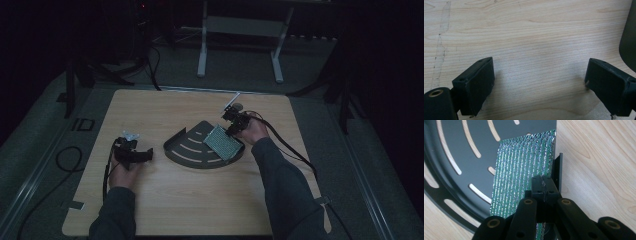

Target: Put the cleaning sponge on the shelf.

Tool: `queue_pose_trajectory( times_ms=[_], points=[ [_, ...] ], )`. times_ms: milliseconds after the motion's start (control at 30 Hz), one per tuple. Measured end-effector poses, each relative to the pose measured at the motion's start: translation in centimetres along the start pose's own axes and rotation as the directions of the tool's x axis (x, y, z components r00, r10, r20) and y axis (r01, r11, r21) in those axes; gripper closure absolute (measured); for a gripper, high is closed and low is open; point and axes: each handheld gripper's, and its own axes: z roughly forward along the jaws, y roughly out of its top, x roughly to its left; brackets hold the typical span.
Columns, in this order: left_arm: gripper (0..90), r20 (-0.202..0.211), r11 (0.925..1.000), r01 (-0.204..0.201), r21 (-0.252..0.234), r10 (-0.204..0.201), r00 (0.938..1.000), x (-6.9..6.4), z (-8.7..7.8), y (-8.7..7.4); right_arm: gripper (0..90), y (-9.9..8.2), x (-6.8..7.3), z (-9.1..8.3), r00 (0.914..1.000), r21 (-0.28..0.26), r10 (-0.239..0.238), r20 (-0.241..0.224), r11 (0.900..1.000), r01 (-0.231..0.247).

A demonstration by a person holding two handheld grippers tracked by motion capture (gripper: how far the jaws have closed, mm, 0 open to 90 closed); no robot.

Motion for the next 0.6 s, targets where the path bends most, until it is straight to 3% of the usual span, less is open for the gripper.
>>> queue_pose_trajectory(
  times_ms=[267,600],
  points=[
    [9.3,0.0,1.0,0.0,0.0,0.0,1.0,0.0,0.0,0.0,89.7,-0.01,-0.35,0.13,0.9993,0.026,-0.004,0.037,0.9997,0.003],
    [9.3,0.0,1.0,0.0,0.0,0.0,1.0,0.0,0.0,0.0,89.3,0.0,-0.54,0.32,0.9988,0.033,-0.003,0.049,0.9995,0.001]
  ],
)
